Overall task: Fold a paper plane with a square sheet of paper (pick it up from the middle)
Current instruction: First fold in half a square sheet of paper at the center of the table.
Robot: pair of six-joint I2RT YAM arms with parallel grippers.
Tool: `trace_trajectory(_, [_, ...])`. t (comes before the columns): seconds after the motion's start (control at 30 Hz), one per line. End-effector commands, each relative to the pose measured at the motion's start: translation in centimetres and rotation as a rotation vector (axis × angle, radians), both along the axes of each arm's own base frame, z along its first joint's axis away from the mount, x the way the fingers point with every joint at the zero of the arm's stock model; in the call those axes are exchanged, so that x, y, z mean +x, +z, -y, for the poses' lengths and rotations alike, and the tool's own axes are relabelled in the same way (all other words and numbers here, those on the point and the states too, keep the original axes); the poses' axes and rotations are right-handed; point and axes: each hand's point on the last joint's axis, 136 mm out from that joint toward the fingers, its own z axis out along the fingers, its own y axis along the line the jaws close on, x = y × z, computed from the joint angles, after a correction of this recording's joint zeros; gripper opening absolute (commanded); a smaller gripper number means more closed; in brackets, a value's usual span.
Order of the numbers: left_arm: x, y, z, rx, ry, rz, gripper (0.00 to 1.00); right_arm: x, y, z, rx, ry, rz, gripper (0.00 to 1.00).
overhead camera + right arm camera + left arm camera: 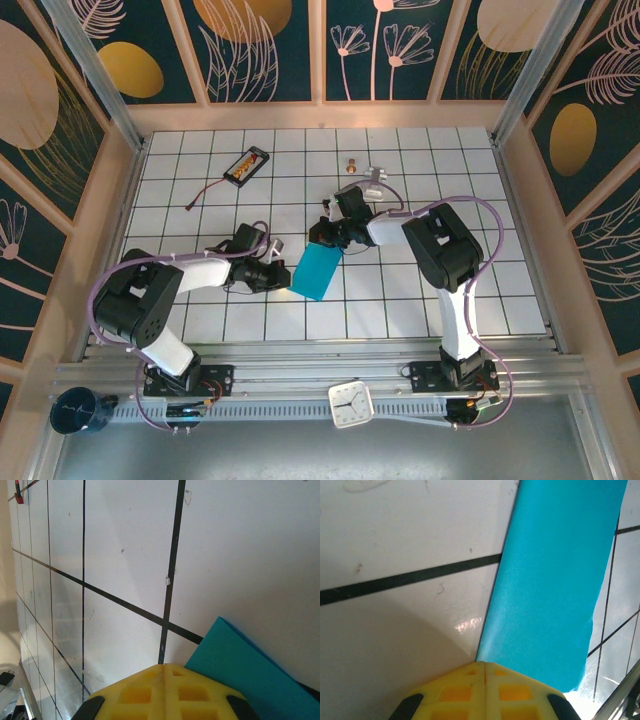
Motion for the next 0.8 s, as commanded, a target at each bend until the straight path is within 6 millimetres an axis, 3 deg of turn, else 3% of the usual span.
trace_trajectory(0.0, [-7.1, -3.6, -4.1, 0.208, -0.032, -0.255, 0.0, -1.2, -5.1, 3.4, -0.181, -0.046, -0.079, 0.0])
trace_trajectory(0.27, [-6.6, -2.5, -3.9, 0.195, -0.025, -0.223, 0.0, -1.1, -4.9, 3.1, -0.172, -0.024, -0.069, 0.0])
trace_trajectory(0.47, [-3.3, 3.9, 0.7, -0.111, -0.012, -0.075, 0.02, -2.0, -3.8, 1.9, -0.109, 0.156, -0.025, 0.01])
trace_trajectory(0.6, [-1.8, 7.1, 1.7, -0.234, 0.05, 0.023, 0.2, -3.5, -2.6, 0.9, -0.046, 0.347, -0.01, 0.01])
trace_trajectory(0.67, [-1.4, 7.3, 1.5, -0.241, 0.08, 0.047, 0.24, -3.7, -1.8, 0.3, -0.014, 0.403, -0.011, 0.02])
trace_trajectory(0.77, [-1.0, 6.0, 1.0, -0.19, 0.109, 0.039, 0.27, -2.3, 0.5, 0.7, 0.038, 0.42, 0.021, 0.05])
